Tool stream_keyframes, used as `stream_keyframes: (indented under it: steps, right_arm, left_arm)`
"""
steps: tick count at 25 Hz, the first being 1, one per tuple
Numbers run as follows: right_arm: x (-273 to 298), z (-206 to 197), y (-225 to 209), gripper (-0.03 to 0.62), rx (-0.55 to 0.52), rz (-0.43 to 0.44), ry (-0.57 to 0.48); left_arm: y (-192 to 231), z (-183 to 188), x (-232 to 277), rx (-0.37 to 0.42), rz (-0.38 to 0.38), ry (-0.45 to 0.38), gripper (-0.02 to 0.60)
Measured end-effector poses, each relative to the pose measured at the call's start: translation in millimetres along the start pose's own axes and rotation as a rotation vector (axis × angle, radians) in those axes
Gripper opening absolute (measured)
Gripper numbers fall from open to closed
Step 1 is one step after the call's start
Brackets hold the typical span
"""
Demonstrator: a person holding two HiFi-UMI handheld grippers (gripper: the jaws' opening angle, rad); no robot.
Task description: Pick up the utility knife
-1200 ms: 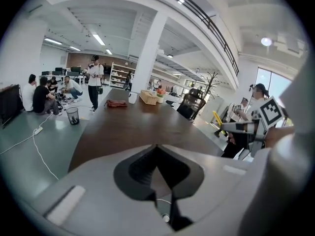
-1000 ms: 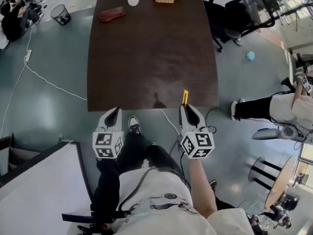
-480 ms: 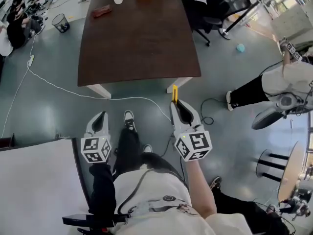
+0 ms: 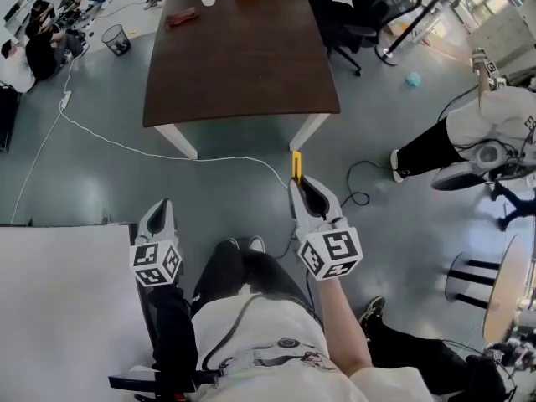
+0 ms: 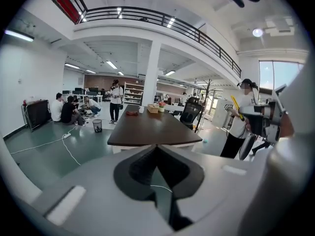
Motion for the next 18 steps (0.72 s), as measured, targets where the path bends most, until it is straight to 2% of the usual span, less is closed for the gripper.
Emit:
stream_keyframes:
  steps: [3, 8, 12, 18]
  right_arm:
    - [-15, 2, 6, 0.054, -0.005, -0.012, -0.019]
    - [-30, 12, 25, 0.054, -0.021, -0.028, -0.069]
    - [-45, 14, 61, 0.054, -0.043, -0.027, -0.078]
    - [-78, 8, 108, 0.054, -0.074, -0.059, -0.093]
  left_arm:
    - [-7, -1, -12, 0.008, -0.021, -0.016, 0.000]
    - [-21, 6, -33, 0.025, -0.099, -0.068, 0.000]
    - [-20, -3, -63, 0.023, -0.155, -0.083, 0.000]
    - [-10, -24, -91, -0.005, -0.197, -0.103, -0.001]
Point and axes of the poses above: the fingertips, and each gripper's own axes: x forward along the fingers, y to its left, z out of its top, the point moved 10 cm from there along -x, backward along the fingers, and after that the axes turned 4 degrees about -x, right-handed, at the moved point
